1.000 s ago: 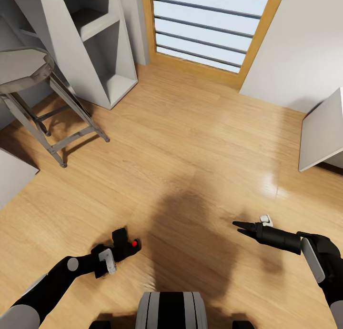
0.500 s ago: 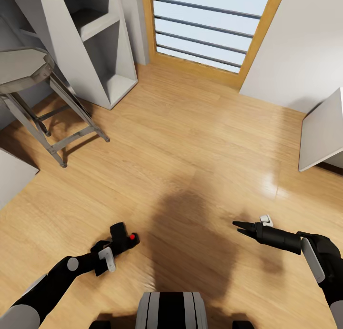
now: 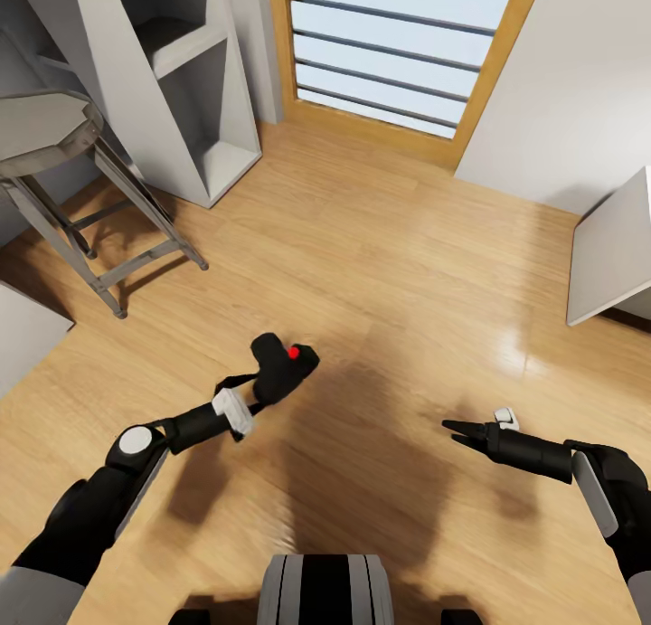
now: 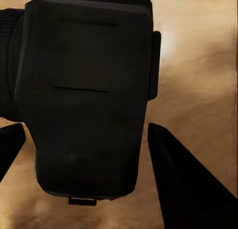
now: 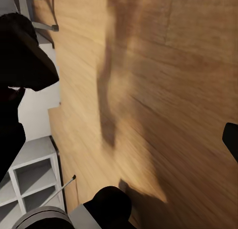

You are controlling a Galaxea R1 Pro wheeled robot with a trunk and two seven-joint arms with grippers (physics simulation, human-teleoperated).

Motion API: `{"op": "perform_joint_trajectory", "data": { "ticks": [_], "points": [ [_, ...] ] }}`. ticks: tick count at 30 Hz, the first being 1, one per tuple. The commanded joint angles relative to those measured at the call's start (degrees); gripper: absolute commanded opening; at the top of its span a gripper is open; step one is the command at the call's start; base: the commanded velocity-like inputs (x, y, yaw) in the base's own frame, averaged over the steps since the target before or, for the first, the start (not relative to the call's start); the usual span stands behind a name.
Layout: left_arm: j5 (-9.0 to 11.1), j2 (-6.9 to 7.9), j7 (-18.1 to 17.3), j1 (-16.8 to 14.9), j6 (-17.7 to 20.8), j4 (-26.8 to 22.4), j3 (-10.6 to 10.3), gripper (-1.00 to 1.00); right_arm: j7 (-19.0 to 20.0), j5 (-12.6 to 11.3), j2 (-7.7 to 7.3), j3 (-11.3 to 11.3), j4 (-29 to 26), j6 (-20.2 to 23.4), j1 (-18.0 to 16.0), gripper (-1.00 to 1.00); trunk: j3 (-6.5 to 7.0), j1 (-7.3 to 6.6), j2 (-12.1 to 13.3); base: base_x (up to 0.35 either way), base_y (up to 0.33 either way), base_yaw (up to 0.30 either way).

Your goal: Attach the digital camera to the camera tripod in the bedroom.

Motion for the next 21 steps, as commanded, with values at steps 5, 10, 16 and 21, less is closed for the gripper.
{"op": "perform_joint_trajectory", "data": {
  "ticks": [5,10,16,21],
  "points": [
    [5.4,-0.23,-0.4,0.0,0.0,-0.4,-0.1,-1.00,0.2,0.0,-0.01,0.0,0.0,0.2,0.0,1.00,-0.03,-0.02,0.0,0.000,0.000,0.000],
    [9.5,-0.58,-1.8,0.0,0.2,-0.4,-0.6,-1.00,0.2,0.0,0.02,0.0,0.0,0.2,0.0,1.00,-0.03,-0.02,0.0,0.000,0.000,0.000],
    [17.2,-3.02,-3.7,0.0,0.8,-0.1,-2.7,-1.00,0.2,0.2,0.14,0.0,0.0,0.2,0.0,1.00,-0.03,-0.02,0.0,0.000,0.000,0.000],
    [32.2,-4.92,-3.6,0.0,5.4,1.8,-2.9,-1.00,0.2,0.2,0.18,0.0,0.0,0.1,0.0,1.00,-0.03,-0.02,0.0,0.000,0.000,0.000]
  ]
}}
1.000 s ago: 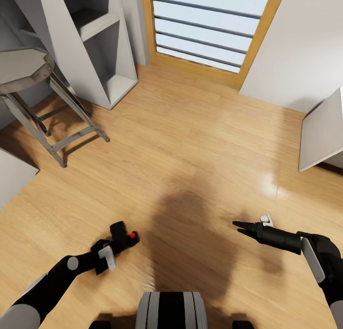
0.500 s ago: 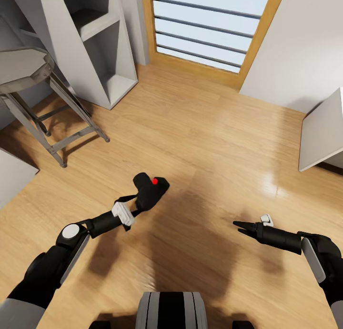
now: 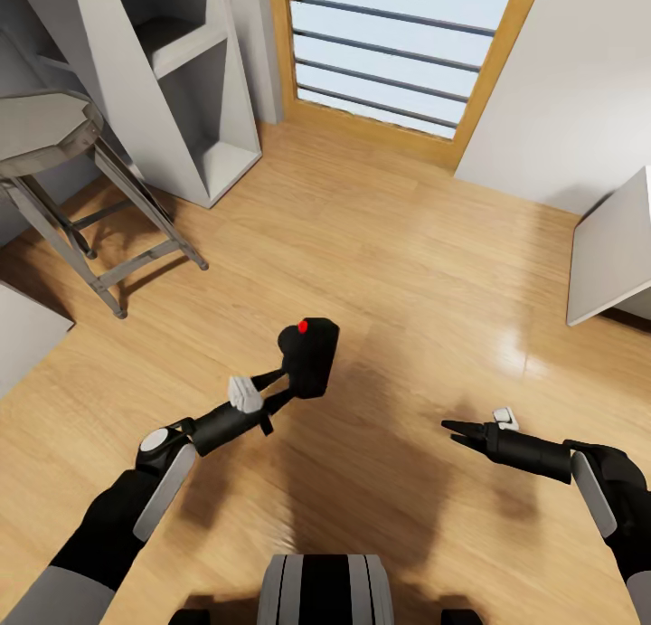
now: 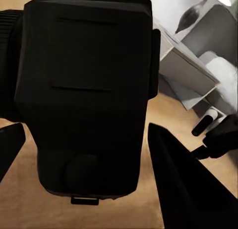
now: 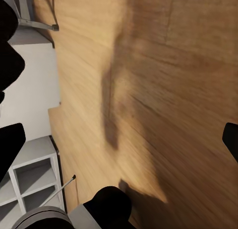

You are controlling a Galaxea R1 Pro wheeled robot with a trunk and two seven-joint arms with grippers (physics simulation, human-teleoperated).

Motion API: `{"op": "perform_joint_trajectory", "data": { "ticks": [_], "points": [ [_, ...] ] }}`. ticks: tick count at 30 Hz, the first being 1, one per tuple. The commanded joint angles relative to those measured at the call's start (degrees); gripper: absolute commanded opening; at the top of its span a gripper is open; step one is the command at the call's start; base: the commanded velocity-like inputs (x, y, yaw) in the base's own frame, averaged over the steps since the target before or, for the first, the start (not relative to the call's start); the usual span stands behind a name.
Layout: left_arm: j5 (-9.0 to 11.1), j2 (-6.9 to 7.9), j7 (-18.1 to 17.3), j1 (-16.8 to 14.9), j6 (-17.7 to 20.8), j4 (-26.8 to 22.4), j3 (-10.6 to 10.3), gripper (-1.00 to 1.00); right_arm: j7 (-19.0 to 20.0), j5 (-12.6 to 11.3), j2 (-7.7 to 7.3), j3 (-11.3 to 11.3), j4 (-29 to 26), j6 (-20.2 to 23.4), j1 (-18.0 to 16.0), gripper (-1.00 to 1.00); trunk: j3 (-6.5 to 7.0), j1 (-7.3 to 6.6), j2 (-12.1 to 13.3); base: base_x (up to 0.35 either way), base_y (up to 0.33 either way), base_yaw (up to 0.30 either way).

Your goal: Attach the digital camera to the camera tripod in the bedroom.

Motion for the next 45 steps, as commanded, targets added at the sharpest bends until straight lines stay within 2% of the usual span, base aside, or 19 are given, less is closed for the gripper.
{"op": "perform_joint_trajectory", "data": {
  "ticks": [1,2,6,7,13,19,21,22,25,28,29,30,33,35,37,38,39,40,45],
  "points": [
    [2.1,-0.09,-0.1,0.0,1.6,0.2,-0.1,-1.00,0.2,0.0,0.02,0.0,-0.1,0.2,0.0,1.00,-0.03,-0.01,0.0,0.000,0.000,0.000],
    [4.5,-0.30,-0.2,0.0,3.6,0.6,-0.1,-1.00,0.2,0.0,0.02,0.0,-0.1,0.2,0.0,1.00,-0.03,-0.01,0.0,0.000,0.000,0.000],
    [7.8,-0.89,0.3,0.0,6.3,1.1,-0.1,-1.00,0.2,0.0,0.06,0.0,-0.2,0.2,0.0,1.00,-0.03,-0.01,0.0,0.000,0.000,0.000],
    [9.0,-1.65,1.0,0.0,7.0,1.2,-0.2,-1.00,0.2,0.0,0.09,0.0,-0.2,0.2,0.0,1.00,-0.03,-0.01,0.0,0.000,0.000,0.000],
    [12.0,-4.57,5.1,0.1,7.4,1.4,-0.2,-1.00,0.2,0.0,0.06,0.0,-0.3,0.2,0.0,1.00,-0.03,-0.01,0.0,0.000,0.000,0.000],
    [14.2,-6.26,9.4,0.1,6.6,1.0,-0.3,-1.00,0.2,0.1,0.02,0.0,-0.4,0.2,0.0,1.00,-0.03,-0.01,0.0,0.000,0.000,0.000],
    [14.4,-7.11,13.6,0.1,6.6,0.9,-0.4,-1.00,0.1,0.1,-0.04,0.0,-0.4,0.2,0.0,1.00,-0.03,-0.01,0.0,0.000,0.000,0.000],
    [14.6,-7.89,18.1,0.1,6.9,0.8,-0.4,-1.00,0.1,0.1,-0.07,0.0,-0.5,0.2,0.0,1.00,-0.03,-0.01,0.0,0.000,0.000,0.000],
    [14.8,-9.24,27.0,0.1,8.1,0.1,-0.4,-1.00,0.1,0.1,-0.10,0.0,-0.5,0.2,0.0,1.00,-0.03,-0.01,0.0,0.000,0.000,0.000],
    [15.0,-11.45,46.5,0.1,10.7,-2.9,-1.4,-1.00,0.0,0.1,-0.11,-0.1,-0.6,0.1,0.0,1.00,-0.03,-0.01,0.0,0.000,0.000,0.000],
    [15.0,-13.10,58.5,0.1,13.1,-3.9,-4.9,-1.00,0.0,0.1,-0.15,-0.1,-0.6,0.1,0.0,1.00,-0.03,-0.01,0.0,0.000,0.000,0.000],
    [15.0,-13.85,64.2,0.1,15.3,-4.2,-6.9,-1.00,0.0,0.1,-0.18,-0.1,-0.6,0.1,0.0,1.00,-0.03,-0.01,0.0,0.000,0.000,0.000],
    [15.2,-14.87,73.8,0.1,19.8,-5.1,-9.9,-1.00,0.0,0.1,-0.20,-0.1,-0.6,0.1,0.0,1.00,-0.03,-0.01,0.0,0.000,0.000,0.000],
    [15.7,-15.64,77.9,0.1,21.8,-6.0,-11.3,-1.00,0.0,0.1,-0.21,-0.1,-0.6,0.1,0.0,1.00,-0.03,-0.01,0.0,0.000,0.000,0.000],
    [16.4,-16.22,79.4,0.1,22.6,-6.9,-12.3,-1.00,0.0,0.1,-0.21,-0.1,-0.6,0.1,0.0,1.00,-0.03,-0.01,0.0,0.000,0.000,0.000],
    [17.3,-16.65,80.4,0.1,23.0,-7.8,-13.7,-1.00,0.0,0.1,-0.21,-0.1,-0.6,0.1,0.0,1.00,-0.03,-0.01,0.0,0.000,0.000,0.000],
    [20.1,-17.11,81.6,0.1,23.5,-9.3,-18.9,-1.00,0.0,0.1,-0.21,-0.1,-0.6,0.1,0.0,1.00,-0.03,-0.01,0.0,0.000,0.000,0.000],
    [21.0,-17.15,82.0,0.1,23.6,-9.6,-21.0,-1.00,0.0,0.1,-0.22,-0.1,-0.6,0.1,0.0,1.00,-0.03,-0.01,0.0,0.000,0.000,0.000],
    [22.2,-17.26,82.5,0.1,23.7,-10.1,-24.8,-1.00,0.0,0.1,-0.22,-0.1,-0.6,0.1,0.0,1.00,-0.03,-0.01,0.0,0.000,0.000,0.000]
  ]
}}
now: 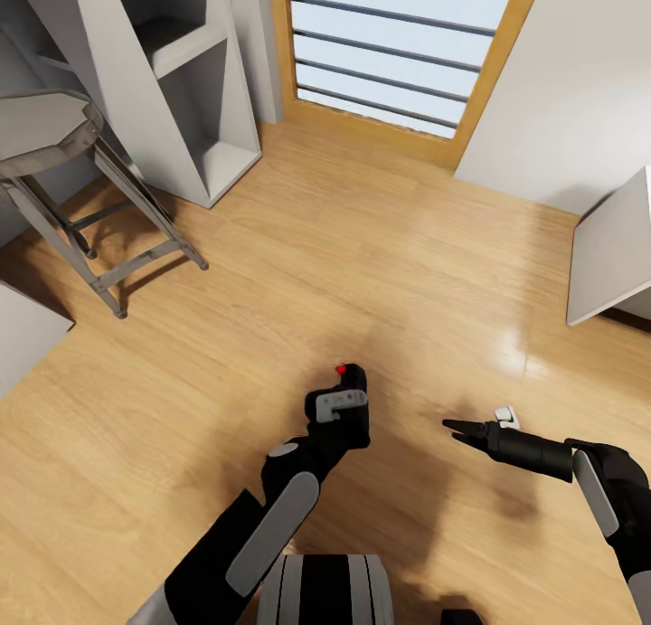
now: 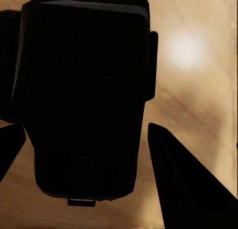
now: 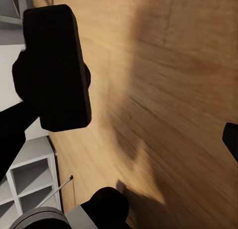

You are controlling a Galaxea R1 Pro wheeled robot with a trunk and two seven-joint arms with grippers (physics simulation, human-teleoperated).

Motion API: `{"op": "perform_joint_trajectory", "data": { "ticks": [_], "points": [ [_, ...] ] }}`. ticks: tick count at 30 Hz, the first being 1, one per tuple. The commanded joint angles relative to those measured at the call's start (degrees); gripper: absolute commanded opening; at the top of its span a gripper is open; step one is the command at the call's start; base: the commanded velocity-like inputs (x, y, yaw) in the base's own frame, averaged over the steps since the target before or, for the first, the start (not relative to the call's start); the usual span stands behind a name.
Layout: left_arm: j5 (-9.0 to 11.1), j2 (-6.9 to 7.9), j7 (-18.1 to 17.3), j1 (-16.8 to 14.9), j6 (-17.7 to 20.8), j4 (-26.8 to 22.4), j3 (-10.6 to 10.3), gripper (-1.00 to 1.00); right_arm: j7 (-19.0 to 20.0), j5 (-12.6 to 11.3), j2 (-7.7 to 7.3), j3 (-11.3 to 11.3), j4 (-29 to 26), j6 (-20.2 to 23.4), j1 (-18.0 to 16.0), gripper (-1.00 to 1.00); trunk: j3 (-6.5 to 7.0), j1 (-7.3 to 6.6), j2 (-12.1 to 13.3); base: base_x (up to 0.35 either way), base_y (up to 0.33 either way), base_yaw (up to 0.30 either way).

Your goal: Attach the digital camera to the camera tripod in the bedroom.

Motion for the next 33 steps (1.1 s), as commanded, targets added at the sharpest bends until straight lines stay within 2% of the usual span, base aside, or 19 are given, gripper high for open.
{"op": "perform_joint_trajectory", "data": {
  "ticks": [1,4,12,16,18,19,21,22,26,27,30,31,33],
  "points": [
    [0.2,-0.01,0.5,0.0,0.2,-0.1,-0.4,-1.00,0.2,0.0,0.00,0.0,0.0,0.2,0.0,1.00,-0.03,-0.01,0.0,0.000,0.000,0.000],
    [0.5,-0.01,0.6,0.0,0.2,-0.3,-1.2,-1.00,0.2,0.0,0.00,-0.1,0.0,0.2,0.0,1.00,0.41,-0.06,0.0,0.000,0.000,0.000],
    [0.8,0.33,0.7,0.0,0.1,-1.0,-1.3,-1.00,0.2,0.0,0.00,-0.1,0.0,0.2,0.0,1.00,2.18,-0.27,0.1,0.000,0.000,0.000],
    [1.5,1.35,0.6,0.0,0.1,-1.5,-1.2,-1.00,0.2,-0.1,0.03,-0.1,0.0,0.2,0.0,1.00,3.07,-0.37,0.2,0.000,0.000,0.000],
    [2.5,2.32,0.3,0.0,0.1,-1.7,-1.1,-1.00,0.2,-0.1,0.10,0.0,-0.1,0.2,0.0,1.00,3.51,-0.42,0.2,0.000,0.000,0.000],
    [6.2,5.30,-1.4,0.0,-0.1,-2.0,-0.8,-1.00,0.4,-0.1,0.20,0.0,-0.1,0.3,0.0,1.00,3.73,-0.45,0.2,0.000,0.000,0.000],
    [7.9,6.85,-3.3,0.0,-0.5,-2.1,-0.4,-1.00,0.4,-0.1,0.19,0.0,-0.1,0.3,0.0,1.00,4.18,-0.50,0.2,0.000,0.000,0.000],
    [9.7,8.70,-6.2,0.0,-1.4,-2.0,0.3,-1.00,0.5,0.0,0.19,0.1,-0.2,0.4,0.0,1.00,4.40,-0.53,0.3,0.000,0.000,0.000],
    [13.7,13.31,-14.6,0.0,-5.0,-1.7,1.9,-1.00,0.5,0.0,0.09,0.1,-0.2,0.4,0.0,1.00,5.28,-0.63,0.3,0.000,0.000,0.000],
    [16.0,16.08,-19.5,0.0,-7.1,-1.5,2.3,-1.00,0.6,0.0,0.03,0.1,-0.2,0.5,0.0,1.00,5.51,-0.65,0.3,0.000,0.000,0.000],
    [19.8,20.65,-27.0,0.0,-10.0,-1.2,2.6,-1.00,0.6,0.0,-0.01,0.1,-0.2,0.5,0.0,1.00,6.17,-0.73,0.4,0.000,0.000,0.000],
    [22.6,23.62,-31.6,0.0,-11.7,-1.1,2.7,-1.00,0.6,0.0,0.01,0.1,-0.2,0.5,0.0,1.00,6.39,-0.76,0.4,0.000,0.000,0.000],
    [25.7,26.31,-35.8,0.0,-12.9,-0.8,2.8,-1.00,0.6,0.0,0.10,0.1,-0.2,0.4,0.0,1.00,6.83,-0.81,0.4,0.000,0.000,0.000]
  ]
}}
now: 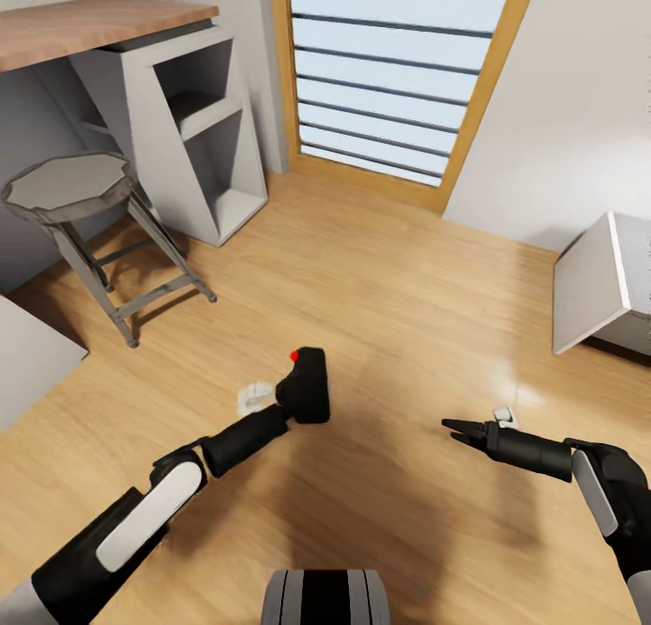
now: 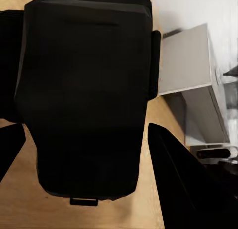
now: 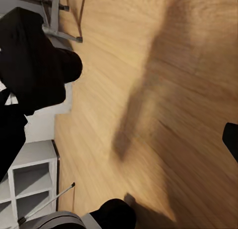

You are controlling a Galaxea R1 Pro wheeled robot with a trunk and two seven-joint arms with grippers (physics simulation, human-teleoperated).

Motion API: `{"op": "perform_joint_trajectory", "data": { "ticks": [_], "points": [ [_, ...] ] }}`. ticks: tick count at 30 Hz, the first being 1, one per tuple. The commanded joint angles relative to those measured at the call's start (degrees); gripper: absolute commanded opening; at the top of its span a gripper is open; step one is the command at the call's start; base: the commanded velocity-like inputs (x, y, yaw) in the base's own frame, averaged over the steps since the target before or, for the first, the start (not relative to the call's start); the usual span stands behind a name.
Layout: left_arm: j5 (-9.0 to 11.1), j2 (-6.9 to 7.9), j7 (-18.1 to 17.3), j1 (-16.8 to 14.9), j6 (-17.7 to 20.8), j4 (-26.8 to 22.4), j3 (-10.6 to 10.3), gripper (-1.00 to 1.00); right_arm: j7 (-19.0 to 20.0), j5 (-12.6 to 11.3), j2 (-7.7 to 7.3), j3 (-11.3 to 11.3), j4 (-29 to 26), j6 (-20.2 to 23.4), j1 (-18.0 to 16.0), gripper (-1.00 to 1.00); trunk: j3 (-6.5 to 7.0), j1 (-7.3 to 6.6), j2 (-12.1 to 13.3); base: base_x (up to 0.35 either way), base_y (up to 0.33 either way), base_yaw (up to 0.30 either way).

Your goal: Attach the digital camera to the camera tripod in the bedroom.

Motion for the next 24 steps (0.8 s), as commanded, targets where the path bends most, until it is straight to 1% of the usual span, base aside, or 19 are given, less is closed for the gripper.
{"op": "perform_joint_trajectory", "data": {
  "ticks": [1,2,3,5,6,9,11,15,20,24],
  "points": [
    [2.0,1.28,-2.1,0.0,-0.4,0.2,0.0,-1.00,0.2,0.1,0.07,0.0,0.0,0.2,0.0,1.00,0.19,-0.03,0.0,0.000,0.000,0.000],
    [3.6,2.34,-3.8,0.0,-0.8,0.4,0.0,-1.00,0.1,0.1,0.12,0.0,0.0,0.2,0.0,1.00,0.41,-0.06,0.0,0.000,0.000,0.000],
    [6.7,4.09,-6.7,0.0,-1.4,0.8,0.0,-1.00,0.1,0.1,0.20,0.0,0.0,0.2,0.0,1.00,0.64,-0.08,0.0,0.000,0.000,0.000],
    [9.4,5.32,-9.1,0.0,-1.8,1.2,0.0,-1.00,0.1,0.1,0.25,0.1,0.0,0.2,0.0,1.00,1.08,-0.13,0.1,0.000,0.000,0.000],
    [11.4,6.09,-10.7,0.0,-2.0,1.6,0.0,-1.00,0.1,0.1,0.26,0.1,0.0,0.2,0.0,1.00,1.30,-0.16,0.1,0.000,0.000,0.000],
    [13.6,6.81,-12.3,0.0,-2.3,2.4,0.0,-1.00,0.2,0.1,0.07,0.0,0.0,0.2,0.0,1.00,1.97,-0.24,0.1,0.000,0.000,0.000],
    [14.4,7.03,-12.8,0.0,-2.4,2.8,0.0,-1.00,0.3,0.0,-0.10,-0.1,0.0,0.3,0.0,1.00,2.41,-0.29,0.1,0.000,0.000,0.000],
    [15.2,7.23,-13.0,0.0,-2.3,3.2,0.0,-1.00,0.4,-0.1,-0.22,-0.1,0.0,0.3,0.0,1.00,3.29,-0.39,0.2,0.000,0.000,0.000],
    [15.7,7.40,-13.3,0.0,-2.3,3.7,0.0,-1.00,0.4,-0.1,-0.27,-0.1,0.0,0.3,0.0,1.00,4.40,-0.52,0.3,0.000,0.000,0.000],
    [15.7,6.95,-13.1,0.0,-2.2,4.3,0.0,-1.00,0.1,0.1,-0.03,0.0,0.0,0.2,0.0,1.00,5.29,-0.62,0.3,0.000,0.000,0.000]
  ]
}}
